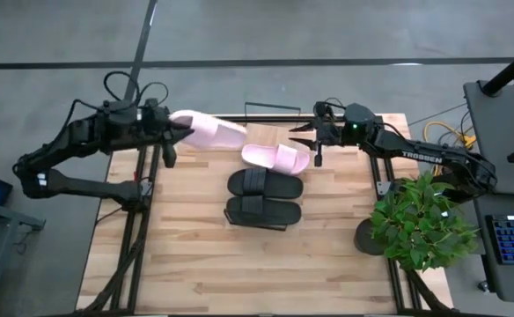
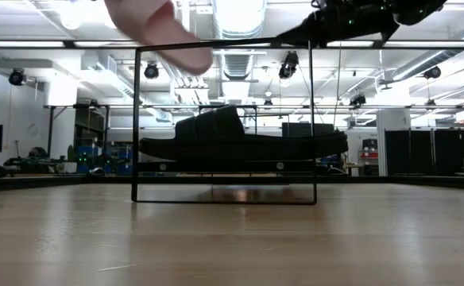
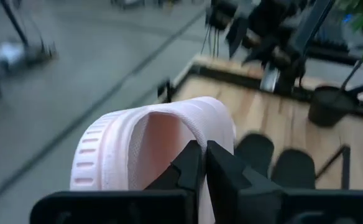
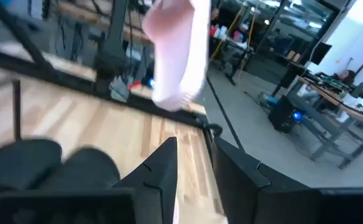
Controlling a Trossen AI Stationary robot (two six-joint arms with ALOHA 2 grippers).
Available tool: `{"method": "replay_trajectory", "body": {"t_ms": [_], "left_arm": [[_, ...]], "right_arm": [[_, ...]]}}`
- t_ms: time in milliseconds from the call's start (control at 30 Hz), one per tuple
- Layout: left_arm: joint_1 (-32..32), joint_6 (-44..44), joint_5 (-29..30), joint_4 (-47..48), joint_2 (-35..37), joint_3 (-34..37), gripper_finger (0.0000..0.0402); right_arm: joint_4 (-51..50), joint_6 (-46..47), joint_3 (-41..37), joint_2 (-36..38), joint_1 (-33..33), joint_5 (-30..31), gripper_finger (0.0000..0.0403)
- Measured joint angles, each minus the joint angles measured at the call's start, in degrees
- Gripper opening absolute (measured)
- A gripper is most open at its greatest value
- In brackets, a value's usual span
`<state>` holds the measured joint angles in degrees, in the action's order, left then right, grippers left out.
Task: Pick and place slides into the shelf
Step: Put the pink slides on the shelf
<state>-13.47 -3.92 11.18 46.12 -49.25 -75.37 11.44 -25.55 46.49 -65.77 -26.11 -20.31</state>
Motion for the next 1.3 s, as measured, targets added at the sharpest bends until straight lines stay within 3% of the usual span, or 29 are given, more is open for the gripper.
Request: {"method": "replay_trajectory", "body": {"t_ms": [200,367,533,633,767,1300], "left_arm": [[0.02,7.67,0.03,-10.96,-1.03,0.70,0.0000],[0.02,12.30,-0.82,-18.89,-3.03,0.76,0.0000],[0.04,18.26,-7.05,-27.27,-5.41,0.76,0.0000],[0.09,20.85,-10.55,-29.39,-6.67,0.76,0.0000],[0.08,23.20,-10.69,-29.51,-8.24,0.76,0.0000],[0.09,29.16,-11.78,-38.73,-14.60,0.83,0.0000]], "right_arm": [[4.56,2.33,0.01,0.59,0.43,-11.13,0.0109],[11.39,4.71,0.01,0.59,0.68,-11.19,0.0148],[12.96,5.22,0.94,0.50,-0.86,-11.17,0.0211],[14.72,9.18,2.47,0.50,-2.54,-10.90,0.0244],[14.25,12.78,5.08,0.41,-3.61,-10.95,0.0273],[4.84,13.12,9.22,0.21,-3.67,-11.10,0.0286]]}}
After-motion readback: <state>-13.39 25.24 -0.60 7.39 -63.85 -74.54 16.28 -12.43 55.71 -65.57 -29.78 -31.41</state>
